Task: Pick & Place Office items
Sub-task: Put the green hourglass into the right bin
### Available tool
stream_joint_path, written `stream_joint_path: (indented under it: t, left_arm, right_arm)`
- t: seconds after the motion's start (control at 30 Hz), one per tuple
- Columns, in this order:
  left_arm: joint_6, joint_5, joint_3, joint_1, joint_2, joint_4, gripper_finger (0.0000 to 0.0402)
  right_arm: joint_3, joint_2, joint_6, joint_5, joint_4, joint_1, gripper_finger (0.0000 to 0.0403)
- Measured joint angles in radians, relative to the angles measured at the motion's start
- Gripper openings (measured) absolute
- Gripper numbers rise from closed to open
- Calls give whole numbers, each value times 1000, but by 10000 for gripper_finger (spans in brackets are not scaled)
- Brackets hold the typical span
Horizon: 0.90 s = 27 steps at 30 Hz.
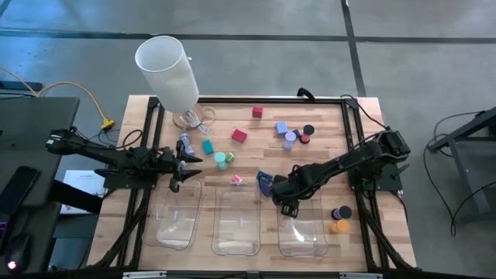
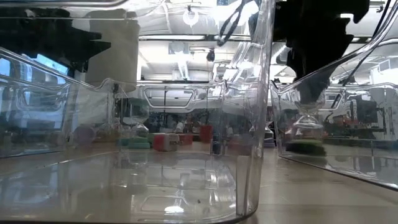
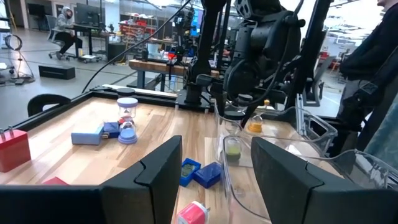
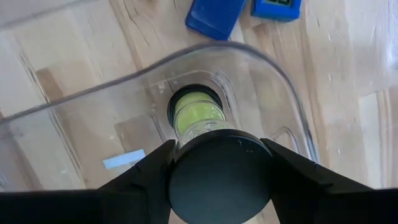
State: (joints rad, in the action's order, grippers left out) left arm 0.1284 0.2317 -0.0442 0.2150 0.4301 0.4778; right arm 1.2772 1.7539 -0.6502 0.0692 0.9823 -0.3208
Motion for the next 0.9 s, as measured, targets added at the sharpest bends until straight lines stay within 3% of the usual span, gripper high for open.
stream_joint_path:
  t: [0.47, 0.67, 0.9]
  left_arm:
    - [-1, 1, 0, 0, 24, -3, 187]
    - [-1, 2, 0, 0, 57, -2, 187]
    - [0, 2, 0, 0, 64, 1, 187]
  right_arm:
    - [-6, 12, -7, -32, -24, 0, 250]
    - [-6, 11, 15, -103, -21, 2, 254]
    - [-5, -30, -6, -23, 3, 3, 254]
